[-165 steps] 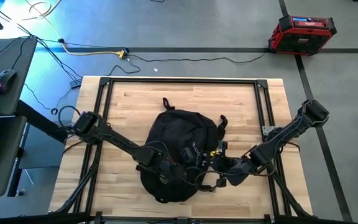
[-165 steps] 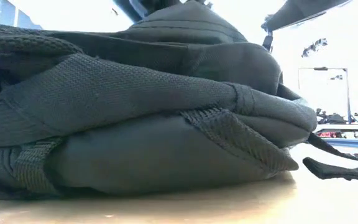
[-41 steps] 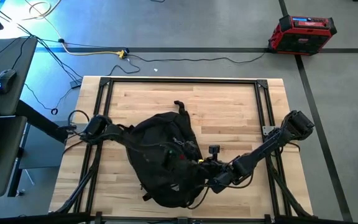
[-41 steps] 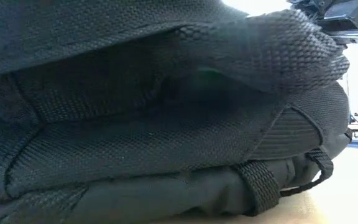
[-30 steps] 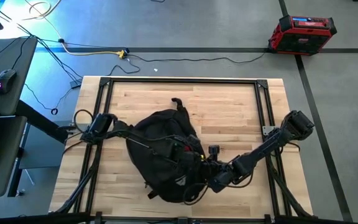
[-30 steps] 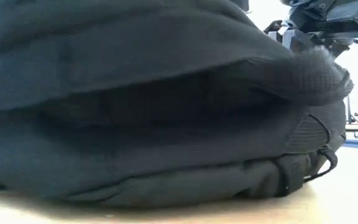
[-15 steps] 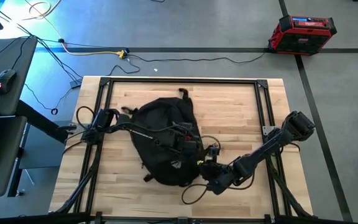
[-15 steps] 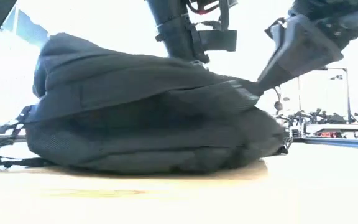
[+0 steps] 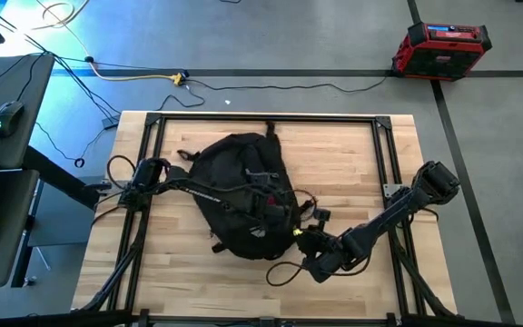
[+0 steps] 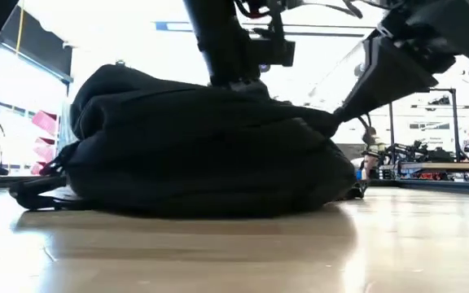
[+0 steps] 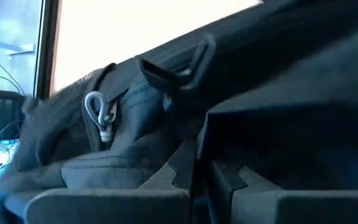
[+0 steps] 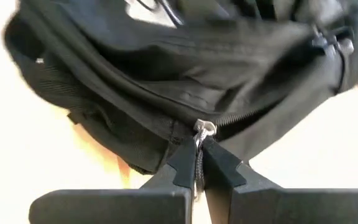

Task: Unpack backpack
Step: Open the black backpack

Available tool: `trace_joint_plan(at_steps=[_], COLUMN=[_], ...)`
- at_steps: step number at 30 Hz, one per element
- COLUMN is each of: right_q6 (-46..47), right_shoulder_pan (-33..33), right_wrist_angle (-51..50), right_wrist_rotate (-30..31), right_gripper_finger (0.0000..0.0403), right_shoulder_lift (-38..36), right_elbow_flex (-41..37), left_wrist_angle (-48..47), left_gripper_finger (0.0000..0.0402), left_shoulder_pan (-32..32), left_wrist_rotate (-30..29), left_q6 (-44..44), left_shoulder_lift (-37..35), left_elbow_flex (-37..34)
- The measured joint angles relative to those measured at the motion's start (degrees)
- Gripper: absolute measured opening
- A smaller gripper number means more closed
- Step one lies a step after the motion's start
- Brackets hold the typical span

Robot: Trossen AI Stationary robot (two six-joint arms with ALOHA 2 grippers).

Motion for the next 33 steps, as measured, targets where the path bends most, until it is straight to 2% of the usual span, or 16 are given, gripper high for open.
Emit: trace_joint_plan(at_steps=[8,14,22,26,33], right_q6=[-4.2,-6.9,-4.9,-5.4,-7.4], right_shoulder_pan=[0.3,2.0,3.5,3.7,4.1], right_wrist_angle=[-0.7,-1.2,-3.9,-2.0,2.8], right_wrist_rotate=[0.7,2.1,3.2,3.0,-3.2], right_gripper_finger=[0.0,0.0,0.0,0.0,0.0], right_shoulder_lift=[-0.4,-3.2,-5.3,-5.0,-3.7], right_elbow_flex=[-0.1,0.2,0.2,0.2,0.2], left_wrist_angle=[-4.9,-6.9,-5.8,-5.4,-6.2], left_gripper_finger=[0.0,0.0,0.0,0.0,0.0], left_shoulder_pan=[-7.6,-10.2,-13.9,-12.7,-8.3], left_wrist_rotate=[0.6,1.5,-7.3,-8.8,-9.7], left_q6=[-6.1,-12.9,-15.5,-17.1,-17.3], left_shoulder_lift=[-2.4,-2.2,-4.3,-6.2,-6.3], left_elbow_flex=[-0.1,0.0,0.0,0.0,0.0])
